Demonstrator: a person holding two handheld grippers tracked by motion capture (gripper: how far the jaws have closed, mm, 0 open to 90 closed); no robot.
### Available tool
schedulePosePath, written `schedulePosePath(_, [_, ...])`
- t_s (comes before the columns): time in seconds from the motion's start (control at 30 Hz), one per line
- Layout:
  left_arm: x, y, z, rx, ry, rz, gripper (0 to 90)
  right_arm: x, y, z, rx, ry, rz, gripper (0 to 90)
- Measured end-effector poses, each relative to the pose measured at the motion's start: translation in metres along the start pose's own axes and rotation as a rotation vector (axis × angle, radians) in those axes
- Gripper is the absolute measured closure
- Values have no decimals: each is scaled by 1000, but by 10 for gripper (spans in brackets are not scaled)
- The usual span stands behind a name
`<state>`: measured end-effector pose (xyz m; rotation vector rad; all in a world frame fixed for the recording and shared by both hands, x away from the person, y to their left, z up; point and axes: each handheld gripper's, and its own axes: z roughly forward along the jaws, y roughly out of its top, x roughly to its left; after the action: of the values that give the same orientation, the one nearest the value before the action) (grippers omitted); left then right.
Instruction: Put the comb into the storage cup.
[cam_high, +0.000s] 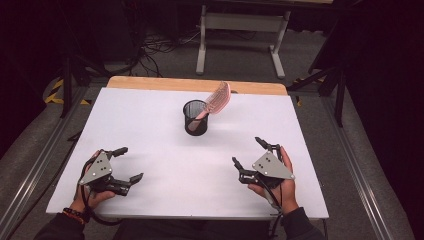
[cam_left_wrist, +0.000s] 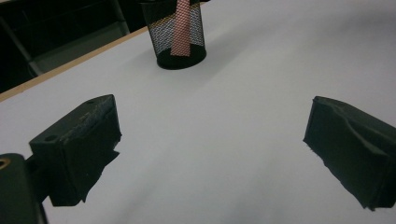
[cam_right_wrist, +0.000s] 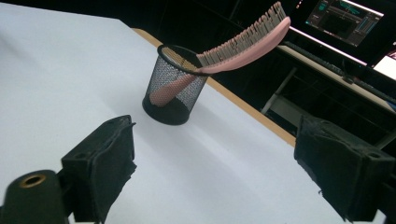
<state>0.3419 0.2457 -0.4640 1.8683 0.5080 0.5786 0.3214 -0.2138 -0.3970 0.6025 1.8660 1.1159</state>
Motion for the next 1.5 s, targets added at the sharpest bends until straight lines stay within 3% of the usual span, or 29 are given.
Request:
schedulePosePath(0.5, [0, 0, 0, 4, 5, 2, 45, 3, -24, -3, 49, -1, 0, 126])
schedulePosePath(0.87, [0, 0, 0, 1, 9, 0, 45, 5, -45, -9, 77, 17, 37, 123])
schedulePosePath(1.17, [0, 0, 1, 3, 9, -2, 45, -4, -66, -19, 79, 21, 85, 104])
schedulePosePath(1.2, [-1, 0, 1, 1, 7, -4, 44, -9, -72, -22, 84, 20, 119, 96])
schedulePosePath(1.43, [-2, 1, -1, -5, 7, -1, 43, -25, -89, -32, 95, -17, 177, 66])
schedulePosePath(1.5, [-1, 1, 0, -7, 6, -1, 43, -29, -93, -34, 86, -22, 212, 65])
